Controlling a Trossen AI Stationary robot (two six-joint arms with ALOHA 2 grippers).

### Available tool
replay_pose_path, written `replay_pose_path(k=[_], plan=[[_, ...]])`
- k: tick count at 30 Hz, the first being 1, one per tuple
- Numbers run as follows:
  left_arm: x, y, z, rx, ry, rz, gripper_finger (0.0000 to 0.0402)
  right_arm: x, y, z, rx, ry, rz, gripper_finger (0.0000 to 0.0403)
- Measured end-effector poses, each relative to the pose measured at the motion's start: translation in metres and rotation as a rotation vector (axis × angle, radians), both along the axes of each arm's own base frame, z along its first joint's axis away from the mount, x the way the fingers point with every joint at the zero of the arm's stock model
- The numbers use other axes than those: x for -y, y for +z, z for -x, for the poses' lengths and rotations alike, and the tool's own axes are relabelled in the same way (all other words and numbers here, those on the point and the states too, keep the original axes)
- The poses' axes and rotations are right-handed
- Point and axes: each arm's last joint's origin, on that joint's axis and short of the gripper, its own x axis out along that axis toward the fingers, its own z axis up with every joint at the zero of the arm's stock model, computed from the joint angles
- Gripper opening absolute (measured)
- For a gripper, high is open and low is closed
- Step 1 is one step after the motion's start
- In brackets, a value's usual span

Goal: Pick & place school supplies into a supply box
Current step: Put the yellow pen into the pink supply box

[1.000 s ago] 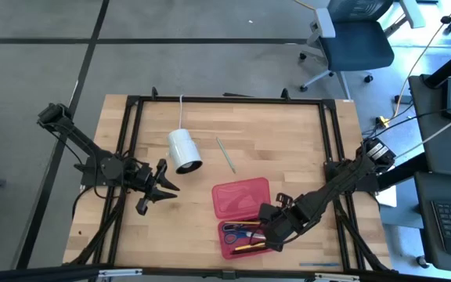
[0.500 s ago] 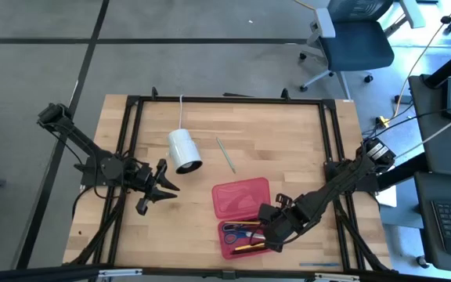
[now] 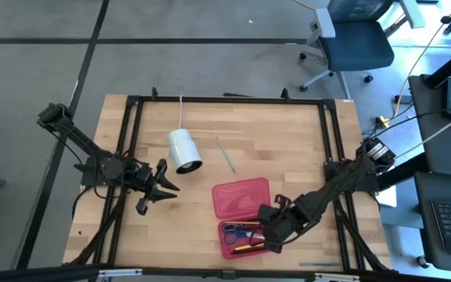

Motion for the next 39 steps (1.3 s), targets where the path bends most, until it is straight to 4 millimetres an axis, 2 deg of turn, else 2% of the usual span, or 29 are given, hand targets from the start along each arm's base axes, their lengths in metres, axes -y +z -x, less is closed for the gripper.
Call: replay_pose_path(k=[34, 39], plan=[[0.0, 0.0, 0.0, 0.0, 0.0, 0.0, 0.0094, -0.0031, 0.0016, -0.0031, 0.029, 0.01, -0.04, 0.0088], [0.0001, -0.0001, 0.0, 0.0, 0.0, -0.001, 0.0094, -0.0042, 0.0, 0.0024, -0.08, -0.023, -0.122, 0.0088]])
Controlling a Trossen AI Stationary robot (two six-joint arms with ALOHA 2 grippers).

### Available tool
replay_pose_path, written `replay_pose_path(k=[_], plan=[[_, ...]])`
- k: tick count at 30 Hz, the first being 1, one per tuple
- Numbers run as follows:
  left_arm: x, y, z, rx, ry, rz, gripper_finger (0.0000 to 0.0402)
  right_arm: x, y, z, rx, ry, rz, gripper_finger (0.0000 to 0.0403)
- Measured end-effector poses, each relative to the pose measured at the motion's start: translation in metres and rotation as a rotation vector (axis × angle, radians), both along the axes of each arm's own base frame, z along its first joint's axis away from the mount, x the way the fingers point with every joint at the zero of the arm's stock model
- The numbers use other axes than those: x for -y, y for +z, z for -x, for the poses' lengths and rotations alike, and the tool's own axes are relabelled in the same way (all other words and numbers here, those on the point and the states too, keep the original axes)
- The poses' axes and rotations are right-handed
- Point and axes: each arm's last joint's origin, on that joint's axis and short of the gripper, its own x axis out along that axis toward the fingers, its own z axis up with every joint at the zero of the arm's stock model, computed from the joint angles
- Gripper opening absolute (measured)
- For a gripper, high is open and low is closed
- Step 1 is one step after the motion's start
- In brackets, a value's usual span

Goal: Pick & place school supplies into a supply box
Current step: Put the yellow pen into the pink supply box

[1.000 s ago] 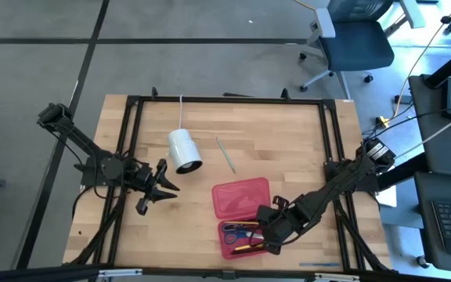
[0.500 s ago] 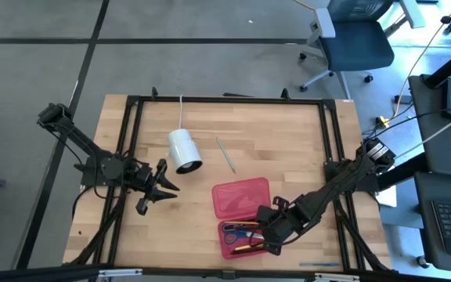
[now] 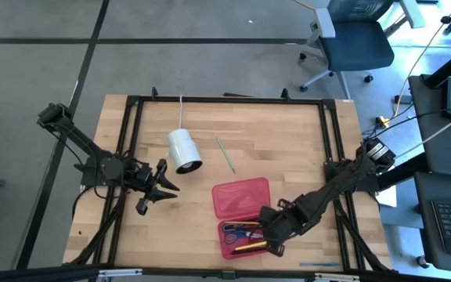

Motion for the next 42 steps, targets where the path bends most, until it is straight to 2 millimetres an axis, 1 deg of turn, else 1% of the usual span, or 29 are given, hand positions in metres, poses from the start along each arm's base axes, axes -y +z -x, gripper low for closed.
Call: replay_pose_path(k=[3, 9, 11, 17, 19, 23, 26, 29, 30, 33, 36, 38, 42], plan=[[0.0, 0.0, 0.0, 0.0, 0.0, 0.0, 0.0091, -0.004, -0.002, 0.012, -0.115, -0.058, -0.011, 0.0088], [0.0, 0.0, 0.0, 0.0, 0.0, 0.0, 0.0093, -0.013, -0.005, 0.04, -0.267, -0.204, 0.067, 0.0088], [0.0, 0.0, 0.0, 0.0, 0.001, 0.0, 0.0095, -0.014, -0.005, 0.043, -0.244, -0.231, 0.104, 0.0088], [0.0, 0.0, 0.0, 0.0, 0.003, 0.0, 0.0093, -0.015, -0.005, 0.044, -0.192, -0.258, 0.145, 0.0089], [0.0, 0.0, 0.0, 0.0, 0.003, 0.0, 0.0091, -0.014, -0.008, 0.045, -0.2, -0.258, 0.155, 0.0097], [0.0, 0.0, 0.0, 0.0, 0.002, 0.0, 0.0091, -0.009, -0.019, 0.049, -0.228, -0.27, 0.191, 0.0137], [0.0, 0.0, 0.0, 0.0, 0.002, 0.0, 0.0094, -0.005, -0.029, 0.052, -0.208, -0.321, 0.243, 0.0172], [0.0, 0.0, 0.0, 0.0, 0.002, 0.0, 0.0095, -0.004, -0.038, 0.052, -0.189, -0.326, 0.227, 0.0195], [0.0, 0.0, 0.0, 0.0, 0.002, 0.0, 0.0095, -0.003, -0.041, 0.053, -0.192, -0.346, 0.227, 0.0199], [0.0, 0.0, 0.0, 0.0, 0.002, 0.0, 0.0093, 0.003, -0.049, 0.057, -0.206, -0.483, 0.253, 0.0203], [0.0, 0.0, 0.0, 0.0, 0.001, 0.0, 0.0091, 0.007, -0.059, 0.06, -0.186, -0.58, 0.271, 0.0203], [0.0, 0.0, 0.0, 0.0, 0.001, 0.0, 0.0091, 0.009, -0.067, 0.061, -0.172, -0.617, 0.255, 0.0203], [0.0, 0.0, 0.0, 0.0, 0.001, 0.001, 0.0094, 0.01, -0.08, 0.062, -0.127, -0.635, 0.221, 0.0203]])
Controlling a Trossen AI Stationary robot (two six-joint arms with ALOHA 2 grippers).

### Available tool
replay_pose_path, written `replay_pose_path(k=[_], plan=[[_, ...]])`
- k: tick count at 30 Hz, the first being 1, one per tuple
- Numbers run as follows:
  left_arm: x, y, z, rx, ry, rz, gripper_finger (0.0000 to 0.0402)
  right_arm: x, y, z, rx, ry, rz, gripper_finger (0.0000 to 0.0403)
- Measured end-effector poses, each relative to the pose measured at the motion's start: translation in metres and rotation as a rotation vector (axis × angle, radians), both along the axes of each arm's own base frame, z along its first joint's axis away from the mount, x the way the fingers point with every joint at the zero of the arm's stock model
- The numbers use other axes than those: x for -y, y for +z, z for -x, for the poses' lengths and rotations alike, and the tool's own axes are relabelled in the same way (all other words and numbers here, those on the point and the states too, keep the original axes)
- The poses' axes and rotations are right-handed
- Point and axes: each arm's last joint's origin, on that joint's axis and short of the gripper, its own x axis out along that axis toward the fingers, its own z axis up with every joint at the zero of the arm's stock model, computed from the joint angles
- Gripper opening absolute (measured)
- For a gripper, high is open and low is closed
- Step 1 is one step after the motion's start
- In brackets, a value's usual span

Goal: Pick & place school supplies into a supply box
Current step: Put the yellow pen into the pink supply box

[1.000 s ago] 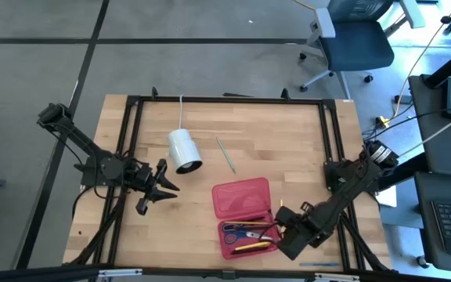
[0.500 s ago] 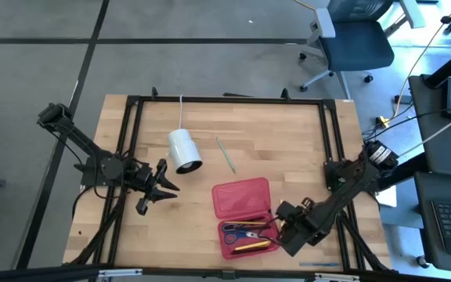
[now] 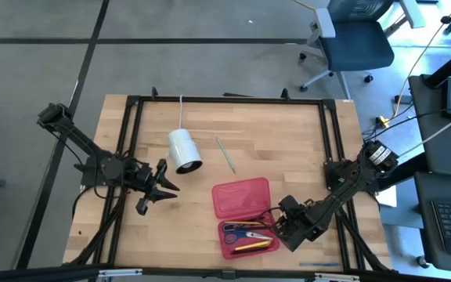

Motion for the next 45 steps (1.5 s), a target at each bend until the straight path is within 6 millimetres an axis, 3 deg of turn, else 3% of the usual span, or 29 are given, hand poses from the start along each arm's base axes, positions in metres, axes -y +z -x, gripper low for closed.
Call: replay_pose_path(k=[12, 30, 35, 41, 45], plan=[[0.0, 0.0, 0.0, 0.0, 0.0, 0.001, 0.0091, 0.002, -0.017, 0.0, 0.081, -0.016, -0.042, 0.019], [0.0, 0.0, 0.0, -0.001, 0.001, 0.002, 0.0091, 0.008, -0.026, 0.009, -0.016, 0.06, -0.052, 0.008], [0.0, 0.0, 0.0, -0.001, 0.002, 0.003, 0.0095, 0.009, -0.023, 0.014, -0.104, 0.101, -0.046, 0.004], [0.0, 0.0, 0.0, -0.001, 0.001, 0.003, 0.0093, 0.012, -0.013, 0.021, -0.244, 0.124, 0.014, 0.004], [0.0, 0.0, 0.0, -0.003, 0.001, 0.01, 0.0091, 0.012, 0.002, 0.028, -0.234, 0.14, 0.009, 0.004]])
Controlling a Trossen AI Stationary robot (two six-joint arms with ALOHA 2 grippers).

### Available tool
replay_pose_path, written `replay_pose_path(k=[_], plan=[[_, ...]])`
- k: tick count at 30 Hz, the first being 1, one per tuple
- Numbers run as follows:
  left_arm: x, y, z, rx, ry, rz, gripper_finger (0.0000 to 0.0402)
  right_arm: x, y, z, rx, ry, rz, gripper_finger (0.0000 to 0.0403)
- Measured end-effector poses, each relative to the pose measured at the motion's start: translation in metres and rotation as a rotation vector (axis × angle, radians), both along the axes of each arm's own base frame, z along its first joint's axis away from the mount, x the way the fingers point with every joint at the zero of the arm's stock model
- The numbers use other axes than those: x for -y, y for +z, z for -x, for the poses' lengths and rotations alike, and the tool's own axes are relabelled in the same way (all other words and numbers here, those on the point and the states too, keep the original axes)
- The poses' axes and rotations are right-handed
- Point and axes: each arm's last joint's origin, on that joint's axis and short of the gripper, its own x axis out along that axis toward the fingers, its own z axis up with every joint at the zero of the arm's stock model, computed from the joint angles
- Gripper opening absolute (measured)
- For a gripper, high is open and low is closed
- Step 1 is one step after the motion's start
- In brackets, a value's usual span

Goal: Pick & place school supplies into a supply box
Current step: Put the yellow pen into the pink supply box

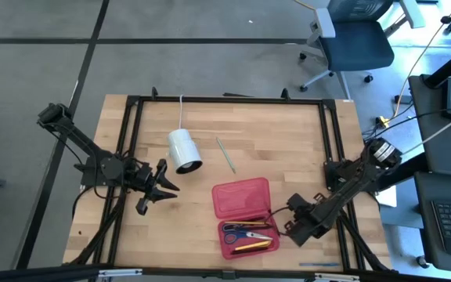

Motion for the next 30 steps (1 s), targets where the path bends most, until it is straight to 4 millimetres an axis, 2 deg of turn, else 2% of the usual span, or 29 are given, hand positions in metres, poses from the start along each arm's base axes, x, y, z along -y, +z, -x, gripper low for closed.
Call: replay_pose_path(k=[4, 8, 10, 17, 23, 30], plan=[[0.0, 0.0, 0.0, -0.008, -0.001, 0.036, 0.009, -0.002, 0.019, 0.005, 0.119, 0.032, -0.036, 0.0041], [0.0, 0.0, 0.0, -0.009, -0.002, 0.043, 0.0092, -0.006, 0.04, 0.002, 0.345, 0.149, -0.067, 0.0041], [0.0, 0.0, 0.0, -0.009, -0.003, 0.043, 0.0093, -0.011, 0.049, -0.005, 0.469, 0.258, -0.097, 0.0041], [0.0, 0.0, 0.0, -0.009, -0.002, 0.041, 0.009, -0.025, 0.071, -0.047, 0.838, 0.67, -0.18, 0.0042], [0.0, 0.0, 0.0, -0.009, -0.003, 0.041, 0.0095, -0.025, 0.064, -0.071, 0.912, 0.938, -0.147, 0.0042], [0.0, 0.0, 0.0, -0.009, -0.004, 0.041, 0.0091, -0.024, 0.035, -0.085, 0.814, 0.987, -0.171, 0.0043]])
